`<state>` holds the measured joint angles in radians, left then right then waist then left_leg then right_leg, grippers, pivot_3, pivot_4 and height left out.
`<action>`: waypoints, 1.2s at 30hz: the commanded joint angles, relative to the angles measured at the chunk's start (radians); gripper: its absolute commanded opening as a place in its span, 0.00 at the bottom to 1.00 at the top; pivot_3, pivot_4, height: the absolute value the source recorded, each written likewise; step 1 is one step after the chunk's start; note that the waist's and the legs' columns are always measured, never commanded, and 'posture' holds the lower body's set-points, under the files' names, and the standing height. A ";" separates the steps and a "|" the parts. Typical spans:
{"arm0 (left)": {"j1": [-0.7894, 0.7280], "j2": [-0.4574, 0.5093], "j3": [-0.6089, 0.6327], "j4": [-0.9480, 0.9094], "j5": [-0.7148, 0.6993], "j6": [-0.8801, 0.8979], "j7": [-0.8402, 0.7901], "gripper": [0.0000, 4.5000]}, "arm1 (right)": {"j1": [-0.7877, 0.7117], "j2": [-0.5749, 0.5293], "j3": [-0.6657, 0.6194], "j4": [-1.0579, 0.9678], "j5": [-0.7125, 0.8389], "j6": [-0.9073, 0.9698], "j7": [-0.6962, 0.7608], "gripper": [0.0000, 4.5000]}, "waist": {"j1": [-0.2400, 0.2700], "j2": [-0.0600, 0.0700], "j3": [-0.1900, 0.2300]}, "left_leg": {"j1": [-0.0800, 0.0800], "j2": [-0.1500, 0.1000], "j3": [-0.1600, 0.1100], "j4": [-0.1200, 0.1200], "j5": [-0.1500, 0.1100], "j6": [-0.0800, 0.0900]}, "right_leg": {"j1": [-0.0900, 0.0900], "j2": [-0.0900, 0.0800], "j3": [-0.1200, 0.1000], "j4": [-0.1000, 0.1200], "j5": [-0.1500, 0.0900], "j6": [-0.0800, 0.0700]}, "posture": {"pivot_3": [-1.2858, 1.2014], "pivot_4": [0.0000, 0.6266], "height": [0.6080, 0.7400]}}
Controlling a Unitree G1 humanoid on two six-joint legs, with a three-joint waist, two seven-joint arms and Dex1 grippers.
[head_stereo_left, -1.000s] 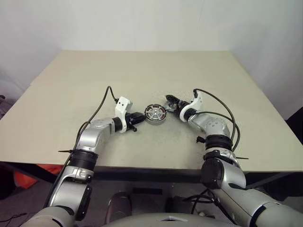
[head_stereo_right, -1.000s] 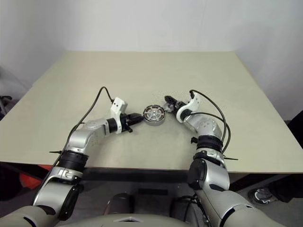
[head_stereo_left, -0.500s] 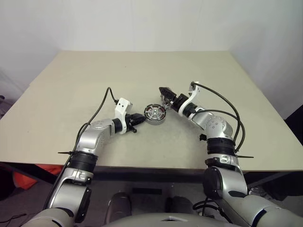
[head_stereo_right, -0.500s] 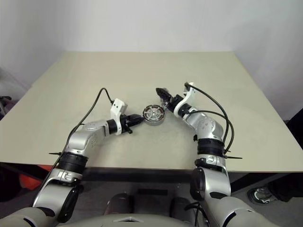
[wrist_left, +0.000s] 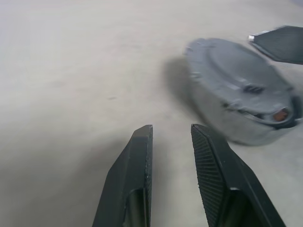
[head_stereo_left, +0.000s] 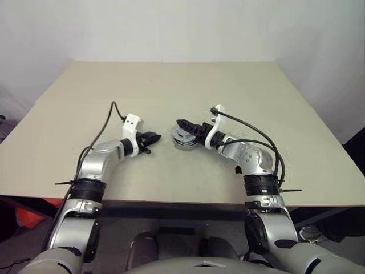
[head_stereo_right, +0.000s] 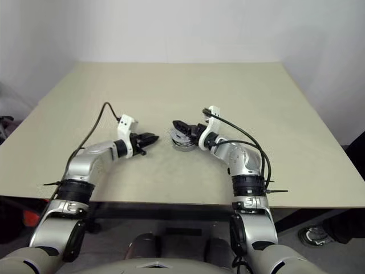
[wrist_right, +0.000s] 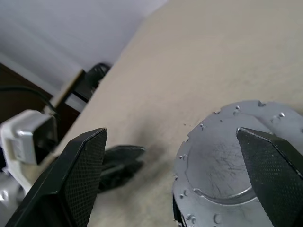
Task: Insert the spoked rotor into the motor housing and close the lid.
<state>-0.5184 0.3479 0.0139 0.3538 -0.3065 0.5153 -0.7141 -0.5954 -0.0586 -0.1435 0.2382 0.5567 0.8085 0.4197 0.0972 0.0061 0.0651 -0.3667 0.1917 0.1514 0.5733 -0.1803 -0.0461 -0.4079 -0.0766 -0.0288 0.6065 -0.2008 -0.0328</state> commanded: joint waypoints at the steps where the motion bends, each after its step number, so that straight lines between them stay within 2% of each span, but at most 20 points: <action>1: -0.016 0.009 0.018 -0.009 -0.006 -0.024 -0.010 0.30 | -0.002 -0.029 0.088 -0.055 -0.104 -0.138 0.016 1.00 | 0.002 0.000 0.000 | 0.000 0.000 0.000 0.000 0.000 0.000 | 0.000 0.000 0.000 0.000 0.000 0.000 | 0.52 0.00 1.00; 6: -0.003 -0.017 0.008 -0.031 -0.008 -0.020 0.007 0.30 | -0.027 -0.063 0.184 0.097 -0.338 -0.429 -0.073 1.00 | 0.000 0.000 0.000 | 0.000 0.000 0.000 0.000 0.000 0.000 | 0.000 0.000 0.000 0.000 0.000 0.000 | 0.52 0.00 1.00; 11: 0.010 -0.040 -0.003 -0.050 -0.005 -0.013 0.013 0.30 | -0.033 -0.063 0.226 0.165 -0.412 -0.554 -0.044 1.00 | -0.003 -0.001 0.000 | -0.001 0.000 0.000 0.000 0.000 0.000 | -0.001 0.001 0.000 0.000 0.000 0.000 | 0.52 0.00 1.00; 20: 0.031 -0.043 -0.013 -0.072 -0.003 0.002 0.019 0.30 | -0.021 -0.039 0.249 0.124 -0.426 -0.565 -0.005 1.00 | -0.004 -0.001 0.000 | -0.001 0.000 0.000 0.001 0.000 0.001 | 0.000 0.001 0.000 0.000 0.000 0.000 | 0.52 0.00 1.00; 36: 0.024 -0.037 -0.011 -0.059 0.001 -0.001 0.020 0.30 | 0.002 -0.030 0.296 0.238 -0.511 -0.610 -0.007 1.00 | -0.005 -0.001 0.000 | 0.000 0.000 0.000 0.002 -0.001 0.001 | 0.001 0.001 0.000 0.001 0.000 0.000 | 0.52 0.00 1.00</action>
<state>-0.4828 0.3010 -0.0058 0.3209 -0.3060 0.5225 -0.6935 -0.5844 -0.0877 0.1469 0.4675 0.0563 0.2170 0.4123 0.0925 0.0053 0.0653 -0.3663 0.1920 0.1511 0.5754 -0.1808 -0.0452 -0.4071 -0.0751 -0.0286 0.6072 -0.2008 -0.0333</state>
